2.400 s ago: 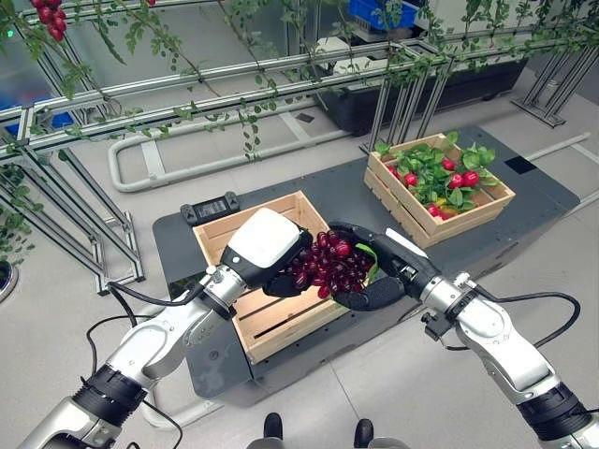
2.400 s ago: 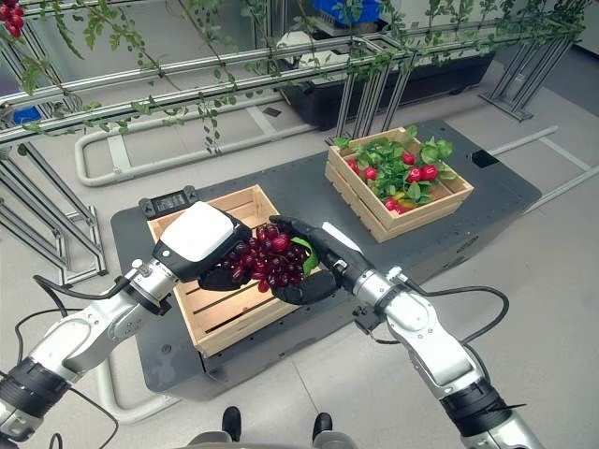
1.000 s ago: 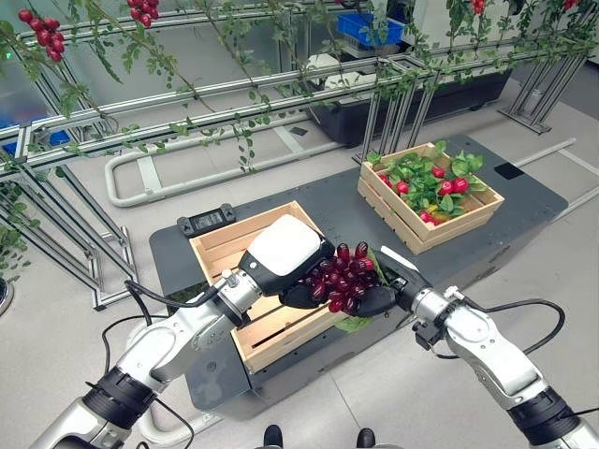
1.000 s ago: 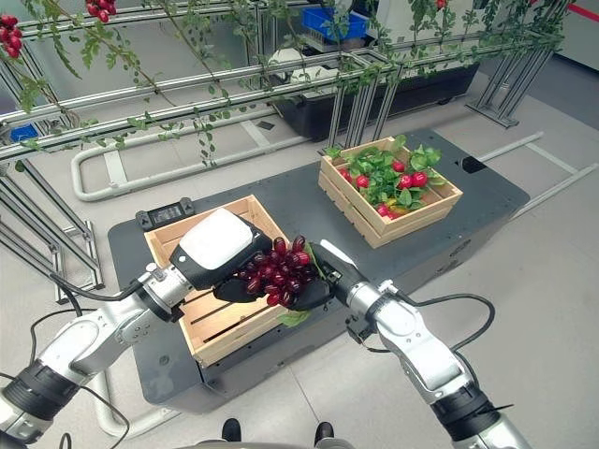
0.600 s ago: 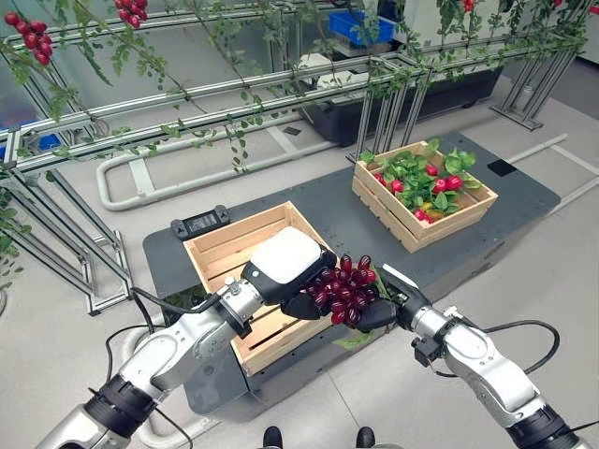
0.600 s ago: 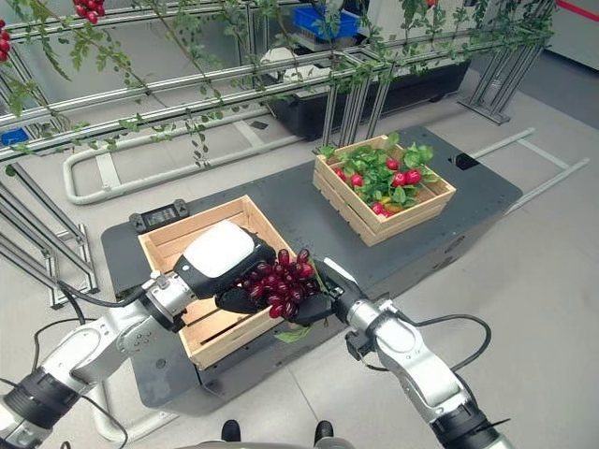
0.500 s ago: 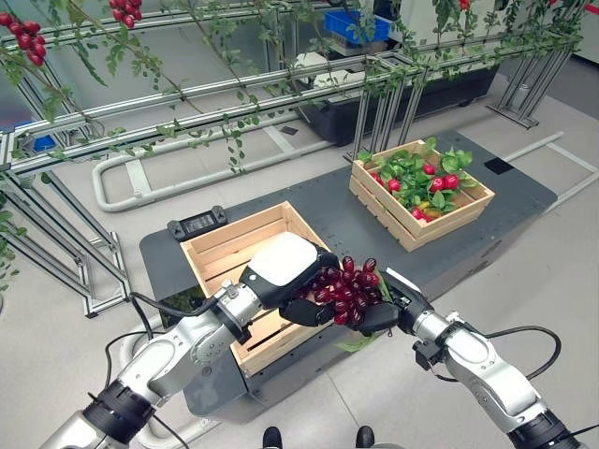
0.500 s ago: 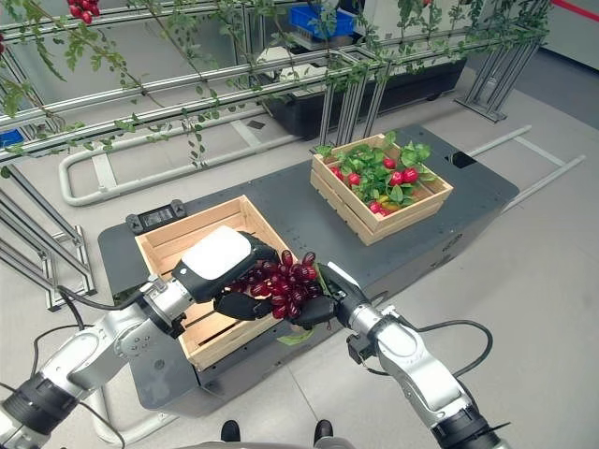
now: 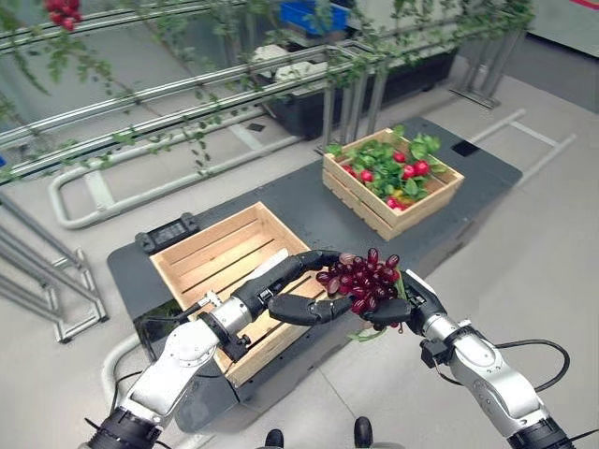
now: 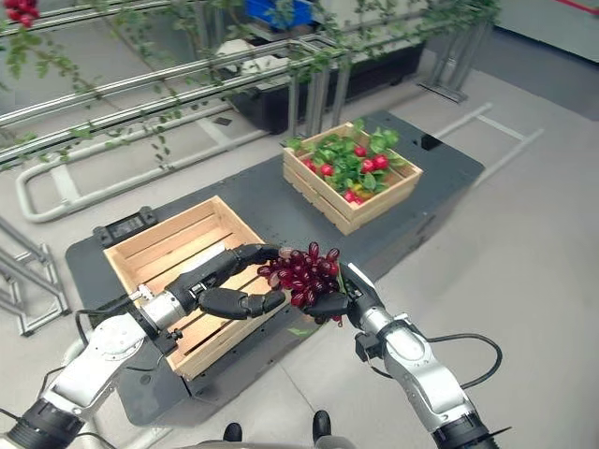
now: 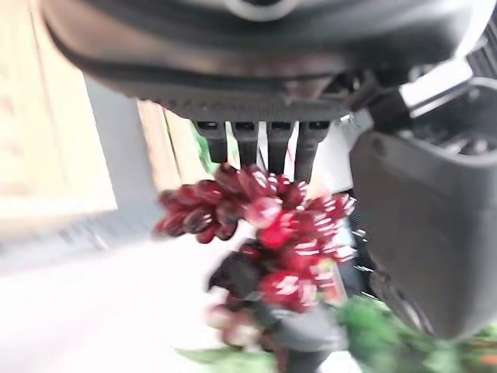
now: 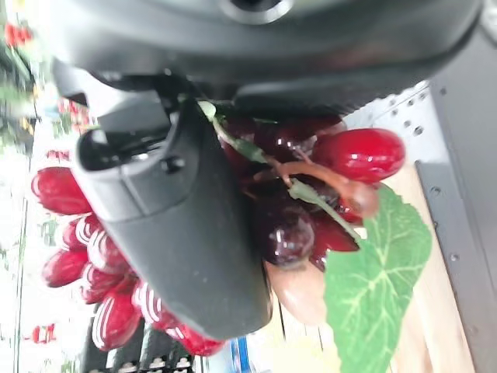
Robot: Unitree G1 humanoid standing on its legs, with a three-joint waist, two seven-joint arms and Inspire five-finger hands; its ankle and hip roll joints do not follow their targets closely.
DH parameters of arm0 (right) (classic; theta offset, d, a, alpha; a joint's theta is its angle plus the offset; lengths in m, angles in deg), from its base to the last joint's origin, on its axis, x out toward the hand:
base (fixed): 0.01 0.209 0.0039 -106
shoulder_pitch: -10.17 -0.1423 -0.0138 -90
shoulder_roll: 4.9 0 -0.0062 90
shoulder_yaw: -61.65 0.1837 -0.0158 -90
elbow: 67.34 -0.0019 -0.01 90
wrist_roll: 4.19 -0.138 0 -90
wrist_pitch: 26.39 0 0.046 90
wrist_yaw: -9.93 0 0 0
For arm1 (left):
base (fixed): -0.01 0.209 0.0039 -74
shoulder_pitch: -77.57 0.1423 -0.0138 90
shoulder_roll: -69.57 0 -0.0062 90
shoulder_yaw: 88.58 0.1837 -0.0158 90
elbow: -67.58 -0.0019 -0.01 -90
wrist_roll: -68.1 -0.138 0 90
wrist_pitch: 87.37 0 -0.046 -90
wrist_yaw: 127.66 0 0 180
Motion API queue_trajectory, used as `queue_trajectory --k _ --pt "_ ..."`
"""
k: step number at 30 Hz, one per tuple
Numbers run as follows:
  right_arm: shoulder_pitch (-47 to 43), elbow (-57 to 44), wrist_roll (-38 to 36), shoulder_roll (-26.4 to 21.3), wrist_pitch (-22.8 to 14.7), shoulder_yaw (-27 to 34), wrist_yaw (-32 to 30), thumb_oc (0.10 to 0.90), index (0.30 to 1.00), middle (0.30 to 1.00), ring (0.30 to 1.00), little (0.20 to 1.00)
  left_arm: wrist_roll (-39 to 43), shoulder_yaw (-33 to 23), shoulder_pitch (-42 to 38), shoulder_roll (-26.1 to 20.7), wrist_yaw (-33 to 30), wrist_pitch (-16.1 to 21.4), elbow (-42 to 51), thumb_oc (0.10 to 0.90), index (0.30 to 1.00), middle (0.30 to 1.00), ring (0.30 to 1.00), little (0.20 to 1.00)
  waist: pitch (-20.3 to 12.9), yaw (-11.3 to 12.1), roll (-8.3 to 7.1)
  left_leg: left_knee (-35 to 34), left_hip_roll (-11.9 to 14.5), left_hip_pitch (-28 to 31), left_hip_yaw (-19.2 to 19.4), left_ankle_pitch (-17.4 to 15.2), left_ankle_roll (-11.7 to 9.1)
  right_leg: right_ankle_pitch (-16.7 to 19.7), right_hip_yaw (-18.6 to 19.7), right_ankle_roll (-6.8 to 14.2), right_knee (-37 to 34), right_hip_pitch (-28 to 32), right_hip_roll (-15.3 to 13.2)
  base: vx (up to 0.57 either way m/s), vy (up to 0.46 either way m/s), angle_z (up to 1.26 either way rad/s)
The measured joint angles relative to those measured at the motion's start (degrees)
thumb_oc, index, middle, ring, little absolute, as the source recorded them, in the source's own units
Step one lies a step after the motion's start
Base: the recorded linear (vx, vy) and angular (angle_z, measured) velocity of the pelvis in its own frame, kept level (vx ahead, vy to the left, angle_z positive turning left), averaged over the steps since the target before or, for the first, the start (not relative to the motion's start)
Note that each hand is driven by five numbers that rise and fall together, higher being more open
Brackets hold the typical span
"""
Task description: Pick up the fruits from the basket on one side to the basket on the other side
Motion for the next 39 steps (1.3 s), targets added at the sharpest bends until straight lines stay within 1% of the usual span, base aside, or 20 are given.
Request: queue_trajectory --k 1,2,3,4,6,11,17,19,21,22,23,24,26,29,30,31,33,34,36,39 --pt "0.0 0.0 0.0 0.1 0.0 -0.1 0.0 0.4 0.3 0.3 0.3 0.3 1.4 0.0 0.0 0.7 0.5 0.0 0.0 0.8 0.9 0.9 0.9 0.9 0.0 0.2 -0.07 2.6 -1.1 -0.8 -2.3 -1.5 0.6 0.1 1.7 -0.1 0.0 -0.1 -0.5 -0.04 0.292 -1.04" --pt "0.0 0.1 -0.1 0.1 0.0 -0.2 0.0 0.4 0.3 0.3 0.3 0.3 3.4 -0.3 0.2 1.6 1.3 0.0 0.0 0.8 0.9 0.9 0.9 0.9 0.0 0.8 -0.55 5.3 -4.6 -2.7 -8.9 -3.9 3.2 0.4 5.3 0.2 0.2 -0.7 -1.7 -0.06 0.273 -1.53" --pt "0.0 0.2 -0.6 -0.4 -0.1 -0.2 0.0 0.4 0.3 0.3 0.3 0.3 6.5 -1.0 1.0 2.4 3.0 0.1 0.1 0.8 0.9 0.9 0.9 0.9 -0.4 2.4 0.21 3.5 -7.7 -2.3 -11.9 -3.3 4.0 0.2 7.7 0.8 0.3 -2.5 -2.5 -0.08 0.287 -1.68" --pt "0.0 0.6 -0.9 0.0 -0.1 -0.2 -0.1 0.4 0.3 0.3 0.3 0.3 7.9 -1.5 1.2 2.5 3.9 0.1 0.0 0.8 0.9 0.9 0.9 0.9 -0.4 2.7 0.21 3.7 -8.2 -2.1 -10.7 -2.9 4.7 0.1 8.1 1.1 -0.1 -2.7 -3.1 -0.08 0.25 -1.54" --pt "0.7 1.5 -2.1 1.4 -0.3 0.0 -0.2 0.4 0.3 0.3 0.3 0.3 11.1 -2.0 0.7 3.7 5.8 0.1 -0.4 0.8 0.9 0.9 0.9 0.9 -0.6 0.5 -0.07 2.9 -8.4 -2.1 -8.2 -2.3 6.0 0.2 6.2 1.4 1.4 -3.0 -3.8 -0.11 0.299 -0.42" --pt "1.6 5.8 -2.5 6.3 -2.7 0.4 -1.6 0.4 0.3 0.3 0.3 0.3 15.7 -1.5 -0.8 6.6 8.5 0.1 -2.2 0.8 0.9 0.9 0.9 0.9 -0.8 -1.2 -0.54 1.8 -9.3 -1.8 -6.5 -0.6 6.1 1.5 4.8 3.5 1.6 -3.3 -4.4 -0.14 0.295 -0.09" --pt "2.3 6.3 -4.9 9.0 -4.0 0.5 -1.9 0.4 0.3 0.3 0.3 0.3 20.0 -1.2 -1.1 8.2 8.6 0.1 -4.2 0.8 0.9 0.9 0.9 0.9 -0.4 -1.4 -0.72 1.5 -9.6 -0.3 -1.4 -1.2 6.5 2.5 4.5 3.7 3.6 -5.4 -3.4 -0.12 0.132 -0.49" --pt "2.3 6.5 -5.1 9.4 -4.3 0.6 -1.8 0.4 0.3 0.3 0.3 0.3 21.4 -1.2 -1.5 8.0 9.1 0.0 -4.5 0.8 0.9 0.9 0.9 0.9 0.2 -1.4 -1.64 1.8 -9.7 0.3 3.0 -1.9 7.0 5.3 1.2 2.2 3.9 -6.7 -2.7 -0.16 0.027 -1.09" --pt "1.8 7.6 -6.8 9.5 -5.4 0.6 -1.7 0.4 0.3 0.3 0.3 0.3 23.7 -1.4 -1.5 8.4 9.6 -0.2 -4.5 0.8 0.9 0.9 0.9 0.9 1.0 -0.5 -1.95 1.4 -8.8 -0.1 6.7 -1.8 8.3 7.1 -1.9 4.5 2.8 -7.9 -2.6 -0.14 0.009 -1.04" --pt "1.8 8.0 -6.8 9.0 -5.4 0.6 -1.7 0.4 0.3 0.3 0.3 0.3 24.6 -1.3 -1.2 9.3 9.8 -0.8 -4.5 0.8 0.9 0.9 0.9 0.9 1.4 -0.7 -0.69 -0.2 -7.2 0.6 9.3 -0.4 7.9 3.8 -6.6 1.2 8.3 -9.5 -2.0 -0.18 -0.04 -0.77" --pt "1.7 8.0 -6.8 8.2 -5.7 0.6 -1.7 0.4 0.3 0.3 0.3 0.3 24.8 -1.2 -1.2 10.2 10.0 -1.0 -4.3 0.8 0.9 0.9 0.9 0.9 1.7 -0.8 0.7 -1.7 -5.1 1.1 11.5 0.9 7.1 2.4 -9.7 0.0 13.4 -10.2 -1.6 -0.18 -0.064 -0.67" --pt "1.4 8.0 -6.8 7.9 -5.9 0.6 -1.7 0.4 0.3 0.3 0.3 0.3 25.6 -1.2 -1.2 10.4 10.1 -1.0 -4.3 0.8 0.9 0.9 0.9 0.9 2.2 -0.7 1.76 -2.2 -3.7 1.1 13.0 1.2 6.7 1.6 -11.5 -0.3 15.7 -10.4 -1.6 -0.18 -0.118 -0.72" --pt "0.3 8.0 -7.6 7.8 -6.3 0.1 -1.6 0.4 0.3 0.3 0.3 0.3 27.4 -1.2 -1.3 10.4 9.4 -1.0 -4.2 0.8 0.9 0.9 0.9 0.9 3.7 1.6 4.5 -3.1 1.5 1.5 20.4 2.3 5.3 -2.6 -21.9 -0.4 26.6 -10.4 -3.9 -0.13 -0.135 -0.98" --pt "-0.5 8.0 -8.9 8.6 -6.5 -0.3 -0.3 0.4 0.3 0.3 0.3 0.3 29.7 -1.9 -1.3 9.5 8.9 -1.0 -4.1 0.8 0.9 0.9 0.9 0.9 3.6 4.6 2.93 -3.1 2.8 2.9 24.4 2.0 2.6 -7.2 -28.7 -1.1 25.1 -4.8 -8.6 -0.04 -0.186 -1.08" --pt "-1.4 8.0 -8.9 9.0 -6.5 -0.6 0.0 0.4 0.3 0.3 0.3 0.3 30.3 -2.6 -1.1 9.4 8.4 -0.9 -4.1 0.8 0.9 0.9 0.9 0.9 3.6 5.8 2.26 -2.7 2.8 3.3 26.7 1.7 1.4 -8.5 -32.8 -3.2 22.3 -4.0 -7.5 -0.02 -0.247 -1.29" --pt "-2.2 8.0 -8.9 9.1 -6.5 -1.1 0.1 0.4 0.3 0.3 0.3 0.3 30.7 -3.2 -1.0 9.3 8.1 -0.9 -4.0 0.8 0.9 0.9 0.9 0.9 3.6 6.9 1.9 -2.5 2.8 3.7 26.4 1.5 1.4 -8.7 -33.7 -3.6 20.3 -3.5 -6.6 -0.06 -0.264 -1.67" --pt "-4.2 7.5 -8.9 9.1 -7.0 -1.8 0.3 0.4 0.3 0.3 0.3 0.3 31.5 -4.3 -1.4 10.2 7.0 -0.8 -3.5 0.8 0.9 0.9 0.9 0.9 3.4 6.9 1.58 -2.7 3.6 2.4 22.8 -0.1 1.8 -5.3 -29.9 -4.7 9.9 -1.8 -1.8 -0.05 -0.342 -1.58" --pt "-4.3 7.4 -8.9 8.7 -7.2 -1.8 0.3 0.4 0.3 0.3 0.3 0.3 32.1 -4.1 -1.5 10.4 7.1 -0.8 -3.1 0.8 0.9 0.9 0.9 0.9 3.3 7.0 1.79 -4.6 3.2 3.3 22.1 0.7 0.7 -4.6 -29.1 -5.2 7.8 -1.6 -0.4 -0.02 -0.259 -1.42" --pt "-3.9 7.4 -8.9 8.8 -7.3 -1.8 0.2 0.4 0.3 0.3 0.3 0.3 33.4 -3.4 -1.1 10.2 7.2 -0.9 -2.1 0.8 0.9 0.9 0.9 0.9 3.0 7.2 0.98 -4.2 4.8 5.5 25.2 0.8 -1.4 -4.4 -31.8 -5.8 7.0 -1.5 0.3 -0.02 -0.262 -1.38" --pt "-2.6 7.1 -8.8 9.5 -7.5 -1.8 0.2 0.4 0.3 0.3 0.3 0.3 33.5 -2.9 -1.2 11.7 7.3 -0.8 -2.1 0.8 0.9 0.9 0.9 0.9 2.3 3.8 0.31 -2.8 6.2 5.8 26.3 -0.3 -1.6 -3.2 -30.4 -7.1 5.8 -1.9 2.2 -0.02 -0.249 -0.72"
